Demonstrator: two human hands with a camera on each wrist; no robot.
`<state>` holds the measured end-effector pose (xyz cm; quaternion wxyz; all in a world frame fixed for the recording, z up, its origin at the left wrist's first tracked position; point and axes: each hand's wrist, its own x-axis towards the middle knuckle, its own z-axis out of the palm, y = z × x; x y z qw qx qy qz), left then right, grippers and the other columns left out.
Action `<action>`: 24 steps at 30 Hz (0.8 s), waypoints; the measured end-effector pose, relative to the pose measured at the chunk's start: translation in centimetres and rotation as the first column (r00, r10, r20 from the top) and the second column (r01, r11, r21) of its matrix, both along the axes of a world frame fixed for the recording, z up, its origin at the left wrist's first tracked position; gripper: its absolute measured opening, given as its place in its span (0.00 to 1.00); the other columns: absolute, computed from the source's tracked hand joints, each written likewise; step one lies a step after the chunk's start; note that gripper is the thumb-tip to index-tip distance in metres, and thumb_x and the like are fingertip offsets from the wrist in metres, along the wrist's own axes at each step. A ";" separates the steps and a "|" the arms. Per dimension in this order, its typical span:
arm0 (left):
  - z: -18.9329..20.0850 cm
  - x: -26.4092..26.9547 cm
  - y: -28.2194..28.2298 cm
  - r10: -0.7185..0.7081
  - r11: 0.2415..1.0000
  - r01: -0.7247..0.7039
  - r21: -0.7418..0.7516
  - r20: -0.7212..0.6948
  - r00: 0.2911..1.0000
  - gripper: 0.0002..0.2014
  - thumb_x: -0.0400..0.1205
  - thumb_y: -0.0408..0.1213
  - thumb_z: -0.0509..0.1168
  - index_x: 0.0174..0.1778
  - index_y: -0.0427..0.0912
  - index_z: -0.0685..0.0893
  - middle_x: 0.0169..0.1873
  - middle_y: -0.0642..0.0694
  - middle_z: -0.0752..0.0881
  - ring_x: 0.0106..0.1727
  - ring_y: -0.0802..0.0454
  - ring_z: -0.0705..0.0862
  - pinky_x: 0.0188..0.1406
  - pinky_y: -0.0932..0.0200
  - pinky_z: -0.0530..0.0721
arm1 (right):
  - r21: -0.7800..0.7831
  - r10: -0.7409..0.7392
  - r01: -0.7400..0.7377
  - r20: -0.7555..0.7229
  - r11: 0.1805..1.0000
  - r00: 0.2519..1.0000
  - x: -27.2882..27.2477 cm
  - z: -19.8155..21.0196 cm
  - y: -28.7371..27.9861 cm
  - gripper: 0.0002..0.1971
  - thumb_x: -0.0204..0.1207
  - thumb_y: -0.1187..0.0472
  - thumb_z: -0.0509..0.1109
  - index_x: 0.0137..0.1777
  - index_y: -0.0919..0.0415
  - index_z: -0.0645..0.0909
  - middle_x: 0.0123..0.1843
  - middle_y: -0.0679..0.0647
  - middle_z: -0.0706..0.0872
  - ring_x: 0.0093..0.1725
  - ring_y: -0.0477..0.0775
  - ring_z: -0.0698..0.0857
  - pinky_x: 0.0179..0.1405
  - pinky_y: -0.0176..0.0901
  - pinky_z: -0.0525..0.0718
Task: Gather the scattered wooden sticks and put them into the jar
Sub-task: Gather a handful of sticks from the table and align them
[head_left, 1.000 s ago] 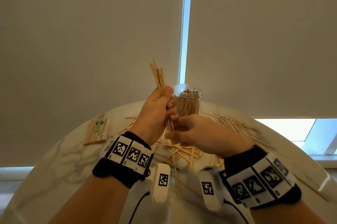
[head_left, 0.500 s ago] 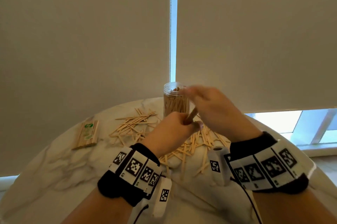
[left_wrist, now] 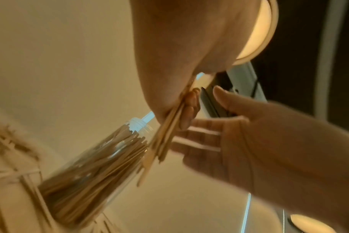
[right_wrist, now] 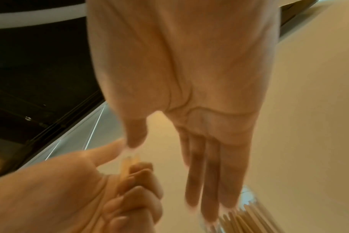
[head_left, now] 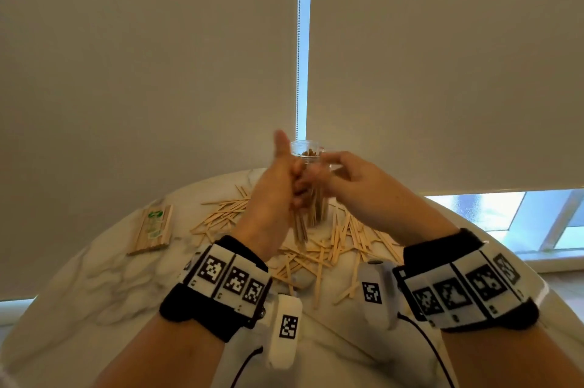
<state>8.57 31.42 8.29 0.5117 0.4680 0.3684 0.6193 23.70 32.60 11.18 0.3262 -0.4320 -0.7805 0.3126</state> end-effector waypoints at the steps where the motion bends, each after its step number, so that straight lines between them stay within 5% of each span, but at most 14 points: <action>1: 0.3 -0.6 0.1 0.009 1.000 -0.009 0.004 0.149 0.989 0.33 0.76 0.77 0.51 0.30 0.47 0.74 0.25 0.50 0.68 0.24 0.55 0.67 0.27 0.60 0.72 | -0.056 0.062 -0.055 0.126 0.997 0.990 0.1 -0.1 -0.1 0.25 0.73 0.29 0.68 0.65 0.40 0.74 0.57 0.42 0.87 0.56 0.42 0.86 0.62 0.49 0.84; 4: 0.6 -1.8 0.1 0.042 0.998 -0.055 0.020 0.417 0.908 0.32 0.75 0.78 0.54 0.28 0.49 0.68 0.25 0.50 0.62 0.25 0.54 0.59 0.26 0.58 0.62 | -0.250 0.239 -0.148 0.391 0.957 0.889 -0.9 -1.5 -0.3 0.34 0.67 0.31 0.77 0.69 0.45 0.74 0.54 0.47 0.90 0.53 0.46 0.90 0.60 0.54 0.87; 9: 0.4 -1.8 0.2 0.055 0.997 -0.076 0.020 0.518 0.854 0.24 0.83 0.60 0.58 0.27 0.47 0.66 0.24 0.50 0.61 0.24 0.53 0.58 0.23 0.59 0.61 | -0.171 0.212 -0.171 0.265 0.970 0.941 -3.6 -3.2 -0.4 0.12 0.81 0.48 0.71 0.56 0.56 0.81 0.43 0.51 0.91 0.37 0.45 0.88 0.46 0.47 0.90; 14: 0.7 -2.7 0.5 0.048 0.987 -0.126 0.099 0.568 0.822 0.14 0.83 0.42 0.53 0.32 0.45 0.73 0.26 0.49 0.62 0.26 0.53 0.58 0.28 0.57 0.62 | -0.119 0.088 -0.065 0.201 0.991 0.976 -3.5 -3.7 0.2 0.13 0.82 0.48 0.67 0.48 0.58 0.85 0.45 0.61 0.91 0.36 0.50 0.83 0.47 0.59 0.88; 17: 1.0 -3.1 0.5 0.035 0.984 -0.133 0.116 0.611 0.791 0.12 0.83 0.39 0.53 0.36 0.44 0.77 0.26 0.49 0.64 0.25 0.53 0.61 0.29 0.57 0.65 | -0.127 0.077 -0.067 0.081 0.990 0.994 -3.5 -3.5 0.4 0.11 0.81 0.51 0.69 0.46 0.57 0.86 0.40 0.58 0.90 0.34 0.49 0.83 0.46 0.57 0.89; 21: 1.0 -2.5 0.5 0.038 0.984 -0.135 0.112 0.616 0.787 0.22 0.88 0.51 0.50 0.32 0.44 0.73 0.26 0.49 0.65 0.26 0.54 0.62 0.30 0.57 0.65 | -0.204 0.111 -0.126 -0.083 0.971 0.990 -3.9 -3.2 0.0 0.26 0.80 0.31 0.62 0.47 0.55 0.86 0.33 0.49 0.84 0.29 0.46 0.80 0.33 0.46 0.84; 24: 1.0 -2.4 0.8 0.006 0.989 -0.096 0.109 0.629 0.777 0.19 0.89 0.44 0.50 0.32 0.45 0.72 0.26 0.50 0.65 0.26 0.54 0.64 0.32 0.57 0.68 | -0.173 0.021 -0.046 -0.144 0.984 0.989 -3.7 -3.3 0.1 0.32 0.81 0.29 0.57 0.36 0.56 0.84 0.25 0.47 0.74 0.21 0.45 0.70 0.23 0.41 0.73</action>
